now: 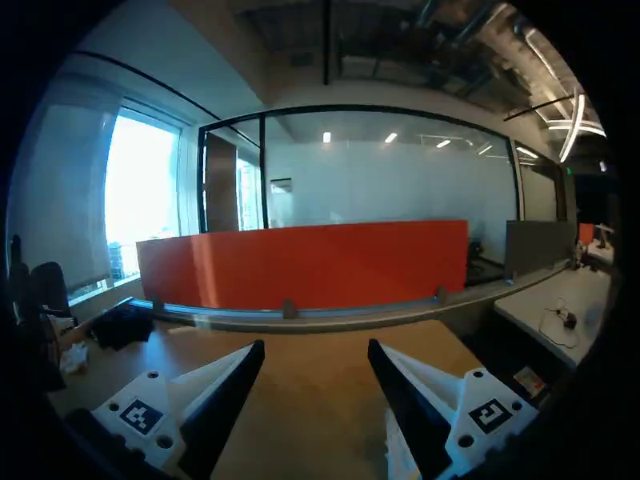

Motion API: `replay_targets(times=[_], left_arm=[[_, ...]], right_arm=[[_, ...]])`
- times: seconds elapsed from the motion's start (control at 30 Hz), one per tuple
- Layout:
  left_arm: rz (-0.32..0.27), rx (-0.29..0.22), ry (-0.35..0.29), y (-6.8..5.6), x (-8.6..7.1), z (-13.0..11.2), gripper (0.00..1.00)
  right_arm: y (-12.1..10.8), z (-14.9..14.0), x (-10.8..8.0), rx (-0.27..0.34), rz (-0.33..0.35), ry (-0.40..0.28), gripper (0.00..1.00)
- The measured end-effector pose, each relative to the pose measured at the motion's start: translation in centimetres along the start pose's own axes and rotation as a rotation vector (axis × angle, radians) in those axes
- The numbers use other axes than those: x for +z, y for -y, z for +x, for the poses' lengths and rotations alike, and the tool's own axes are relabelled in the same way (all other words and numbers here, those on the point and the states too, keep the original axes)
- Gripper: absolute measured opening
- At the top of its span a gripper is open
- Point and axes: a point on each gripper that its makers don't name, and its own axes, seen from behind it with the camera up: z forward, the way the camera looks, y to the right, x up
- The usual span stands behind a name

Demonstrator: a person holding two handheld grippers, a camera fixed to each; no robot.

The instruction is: Fold towel

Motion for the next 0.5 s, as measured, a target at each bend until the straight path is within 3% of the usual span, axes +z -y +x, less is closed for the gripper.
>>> replay_targets(times=[0.2, 0.5], left_arm=[[-0.006, -0.036, -0.043, 0.1, 0.1, 0.9, 0.94], [-0.010, -0.001, -0.072, -0.2, 0.1, 1.2, 0.94]], right_arm=[[1.4, 0.7, 0.2, 0.000, 0.002, -0.027, 1.00], [3.0, 1.8, 0.2, -0.021, 0.002, -0.056, 1.00]])
